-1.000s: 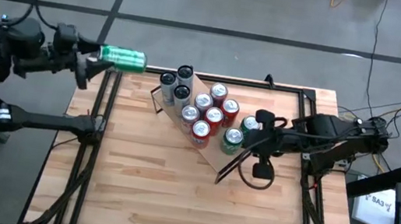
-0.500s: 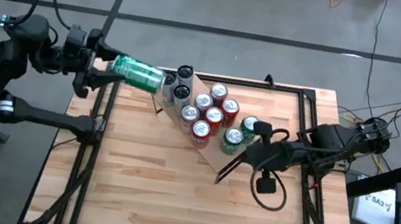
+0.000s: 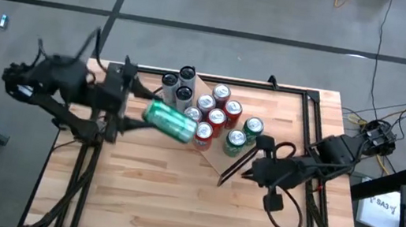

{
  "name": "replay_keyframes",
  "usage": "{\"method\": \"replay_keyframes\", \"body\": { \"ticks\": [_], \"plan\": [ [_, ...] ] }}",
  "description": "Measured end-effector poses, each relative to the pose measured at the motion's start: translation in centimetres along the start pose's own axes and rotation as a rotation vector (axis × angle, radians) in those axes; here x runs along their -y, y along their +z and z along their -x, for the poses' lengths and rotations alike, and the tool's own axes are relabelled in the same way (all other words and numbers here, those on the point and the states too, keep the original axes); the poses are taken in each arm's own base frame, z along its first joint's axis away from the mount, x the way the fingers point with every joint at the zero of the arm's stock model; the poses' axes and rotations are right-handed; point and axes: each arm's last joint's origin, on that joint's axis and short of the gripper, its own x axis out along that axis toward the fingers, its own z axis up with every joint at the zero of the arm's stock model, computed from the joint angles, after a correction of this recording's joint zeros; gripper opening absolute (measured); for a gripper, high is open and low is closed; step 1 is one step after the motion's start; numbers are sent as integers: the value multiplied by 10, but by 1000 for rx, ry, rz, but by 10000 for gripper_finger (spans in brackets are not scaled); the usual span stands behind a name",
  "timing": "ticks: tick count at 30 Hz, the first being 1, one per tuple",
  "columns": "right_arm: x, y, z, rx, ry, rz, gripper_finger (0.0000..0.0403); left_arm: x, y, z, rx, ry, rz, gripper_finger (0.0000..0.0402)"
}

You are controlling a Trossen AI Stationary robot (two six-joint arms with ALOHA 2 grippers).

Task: Place canned beverage on shelf
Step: Move the green soda can to the center of the table

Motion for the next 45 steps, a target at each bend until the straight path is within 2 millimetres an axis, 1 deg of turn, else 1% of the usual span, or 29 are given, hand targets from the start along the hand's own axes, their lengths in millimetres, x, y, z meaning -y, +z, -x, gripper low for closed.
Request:
{"method": "replay_keyframes", "body": {
  "ticks": [5,9,13,18,21,23,26,32,35,37,41,45],
  "plan": [
    [-8,0,1,17,-6,-3,9,34,-6,-28,-73,87,-33,280],
    [-11,-1,0,23,-46,-3,9,61,-22,-50,-184,181,-35,280],
    [-13,2,-7,28,-51,-4,9,84,-40,-66,-315,213,4,280],
    [-18,8,-20,45,-39,20,9,113,-70,-83,-515,246,35,280],
    [-21,8,-29,21,-40,22,9,126,-88,-90,-625,306,47,280],
    [-24,8,-35,6,-35,16,9,134,-105,-99,-707,352,24,280],
    [-29,7,-43,-16,-31,18,9,147,-129,-116,-809,359,24,280],
    [-49,2,-50,-50,6,35,9,165,-176,-146,-984,354,-55,280],
    [-63,-2,-51,-60,32,49,9,171,-193,-159,-1057,313,-85,280],
    [-73,-6,-54,-71,36,50,9,173,-202,-170,-1095,257,-76,280],
    [-94,-14,-60,-90,32,58,9,174,-224,-193,-1183,151,-67,280],
    [-113,-21,-68,-116,48,57,9,165,-237,-210,-1218,150,-75,280]
  ]
}}
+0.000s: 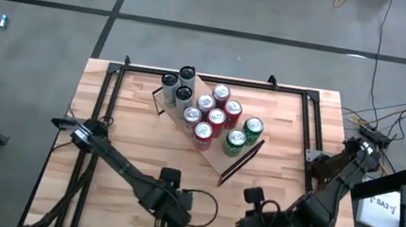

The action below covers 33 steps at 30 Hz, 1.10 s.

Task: Place canned beverage on shelf
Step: Move the green soda can to the center of the table

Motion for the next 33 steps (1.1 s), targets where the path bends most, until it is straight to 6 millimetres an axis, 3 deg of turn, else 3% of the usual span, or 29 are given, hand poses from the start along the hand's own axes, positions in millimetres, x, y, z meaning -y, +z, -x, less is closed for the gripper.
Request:
{"method": "replay_keyframes", "body": {
  "ticks": [6,16,21,33],
  "plan": [
    [-19,-6,-15,-32,-9,-4,9,-6,8,-12,4,29,29,280],
    [-27,-9,-36,-70,-40,-43,9,-10,11,-13,39,78,71,291],
    [-28,-7,-39,-57,-48,-76,9,-10,11,-13,42,83,53,327],
    [-29,-7,-38,-24,-80,-143,9,-9,10,-11,56,102,2,315]
  ]
}}
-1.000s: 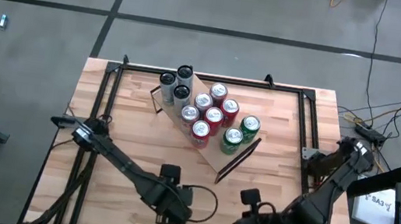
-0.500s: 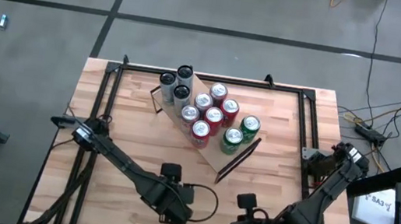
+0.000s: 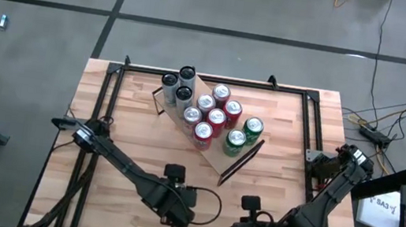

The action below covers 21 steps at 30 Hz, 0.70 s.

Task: Place canned beverage on shelf
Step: Move the green soda can to the center of the table

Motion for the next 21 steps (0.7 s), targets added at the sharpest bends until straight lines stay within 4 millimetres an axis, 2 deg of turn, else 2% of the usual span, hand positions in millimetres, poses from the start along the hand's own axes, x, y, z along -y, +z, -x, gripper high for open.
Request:
{"method": "replay_keyframes", "body": {
  "ticks": [8,13,16,21],
  "plan": [
    [0,2,0,37,-20,-11,9,4,4,22,54,-22,-74,315],
    [-2,2,1,86,-78,7,9,11,1,47,181,130,-213,315],
    [-8,-2,-3,148,-101,44,9,20,-14,63,253,235,-344,315],
    [-18,-7,-17,219,-61,111,9,22,-45,79,340,266,-389,315]
  ]
}}
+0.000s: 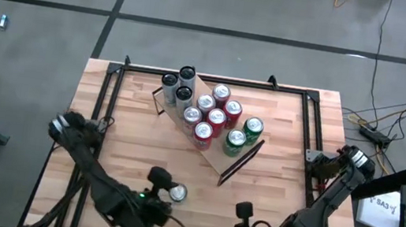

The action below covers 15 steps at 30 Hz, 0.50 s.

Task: Place canned beverage on shelf
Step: Move the green soda can to the center of the table, then put the green soda can on the shelf aligned with the other green soda can

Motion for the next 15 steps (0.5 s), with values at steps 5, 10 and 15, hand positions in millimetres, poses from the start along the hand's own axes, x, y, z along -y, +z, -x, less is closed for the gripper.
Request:
{"method": "replay_keyframes", "body": {
  "ticks": [5,10,15],
  "plan": [
    [1,1,-13,77,15,33,9,-5,-22,17,226,-45,43,311],
    [10,6,-26,133,1,23,9,-16,-48,18,453,-59,78,311],
    [25,8,-39,128,-38,-36,9,-23,-74,18,657,-36,136,311]
  ]
}}
